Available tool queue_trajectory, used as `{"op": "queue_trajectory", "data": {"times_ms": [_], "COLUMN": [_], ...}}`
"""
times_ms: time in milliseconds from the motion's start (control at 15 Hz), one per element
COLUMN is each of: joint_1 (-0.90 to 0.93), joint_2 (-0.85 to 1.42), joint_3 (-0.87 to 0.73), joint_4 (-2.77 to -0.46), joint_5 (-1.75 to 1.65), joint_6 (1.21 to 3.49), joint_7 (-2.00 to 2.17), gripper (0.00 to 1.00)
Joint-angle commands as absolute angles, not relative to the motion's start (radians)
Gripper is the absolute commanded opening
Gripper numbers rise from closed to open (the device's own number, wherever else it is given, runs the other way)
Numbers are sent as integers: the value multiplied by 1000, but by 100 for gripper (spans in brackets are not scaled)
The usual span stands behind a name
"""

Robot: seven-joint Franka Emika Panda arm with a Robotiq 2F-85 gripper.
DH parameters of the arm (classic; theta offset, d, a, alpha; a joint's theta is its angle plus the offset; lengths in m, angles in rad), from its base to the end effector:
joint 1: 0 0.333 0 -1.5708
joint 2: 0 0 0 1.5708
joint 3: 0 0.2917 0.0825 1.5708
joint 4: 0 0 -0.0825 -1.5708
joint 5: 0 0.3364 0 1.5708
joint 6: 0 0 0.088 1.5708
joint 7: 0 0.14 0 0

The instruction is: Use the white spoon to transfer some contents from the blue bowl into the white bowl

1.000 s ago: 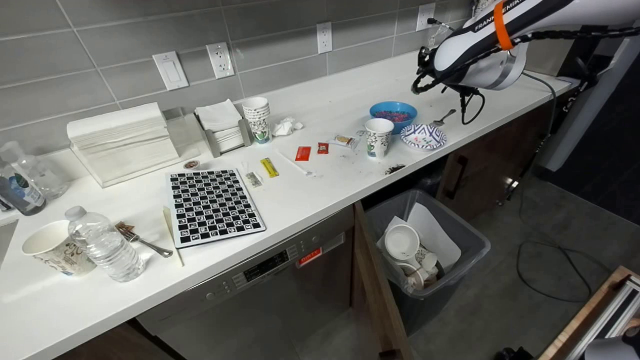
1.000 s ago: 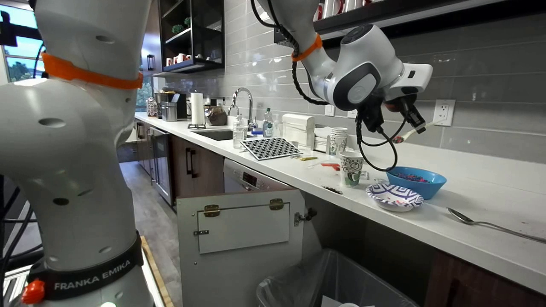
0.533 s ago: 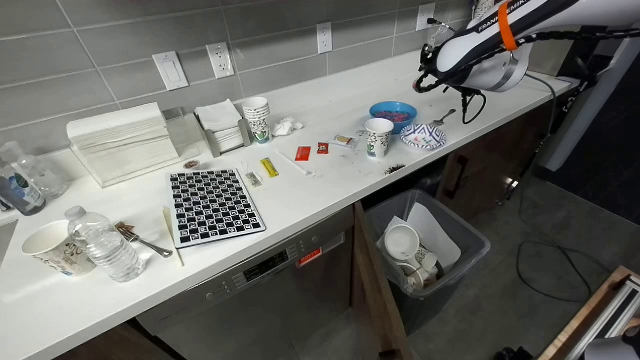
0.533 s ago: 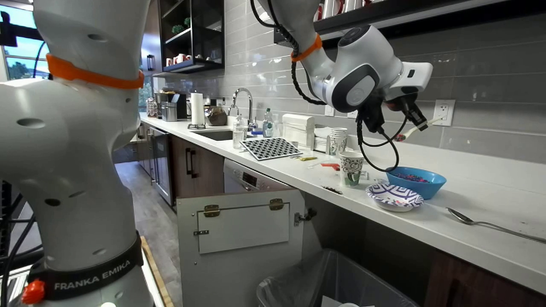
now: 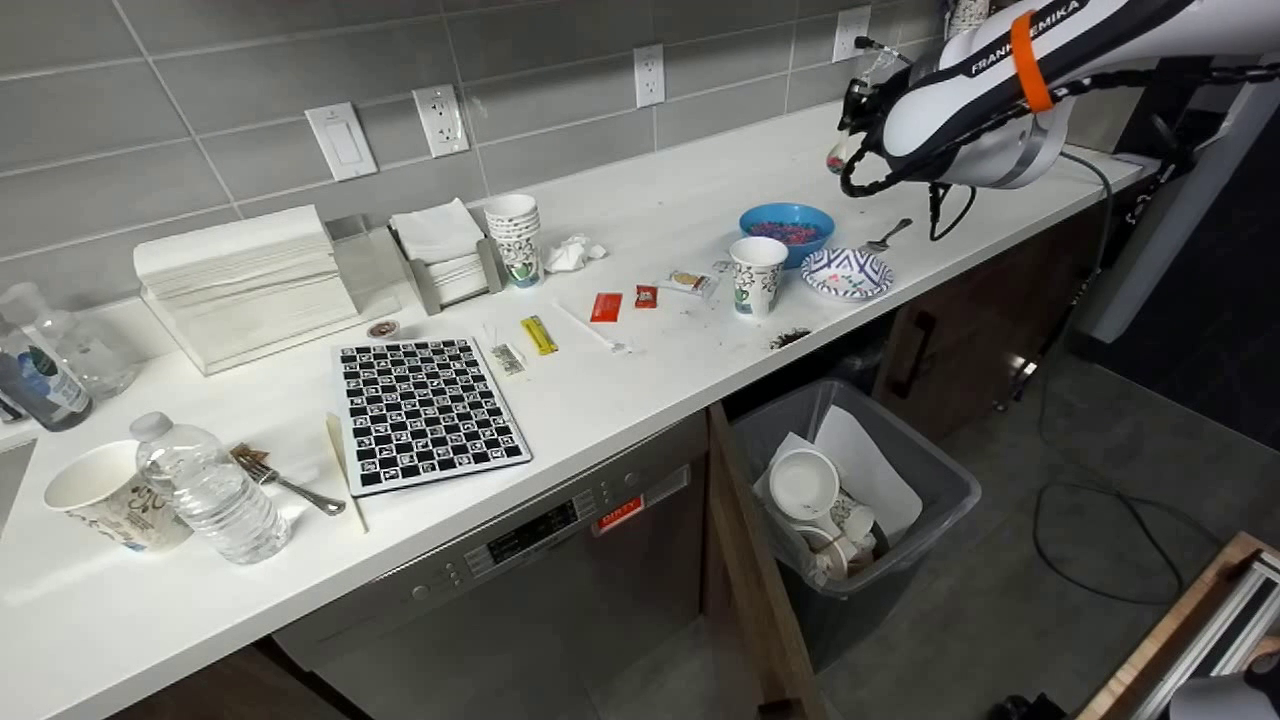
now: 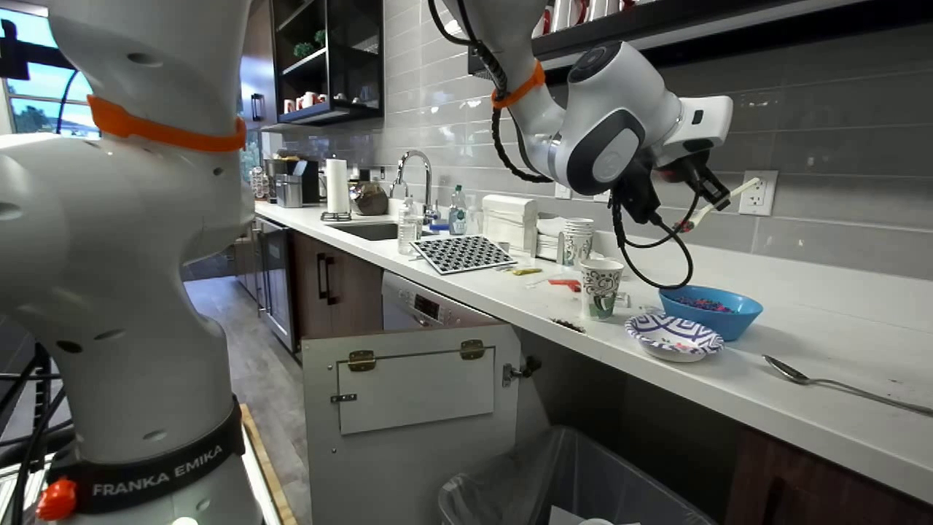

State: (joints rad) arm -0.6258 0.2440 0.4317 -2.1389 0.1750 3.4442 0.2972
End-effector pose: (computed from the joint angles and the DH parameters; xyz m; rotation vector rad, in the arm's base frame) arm 0.5845 -0.1539 0.4263 -2.3746 0.9503 -1.5041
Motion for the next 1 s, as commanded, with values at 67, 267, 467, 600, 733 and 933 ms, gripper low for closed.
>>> {"op": "queue_trajectory", "data": {"times_ms": [67,267,467,600,733,933], "joint_1": [-725,-776,-829,-861,-885,-911], "joint_2": [237,243,247,251,250,251], "joint_3": [511,552,582,597,602,604], "joint_4": [-2186,-2199,-2218,-2229,-2240,-2249], "joint_5": [88,31,-41,-91,-128,-171], "joint_6": [3508,3558,3618,3651,3673,3692], "joint_7": [327,338,367,390,407,428], "gripper": [3,3,3,3,3,3]}}
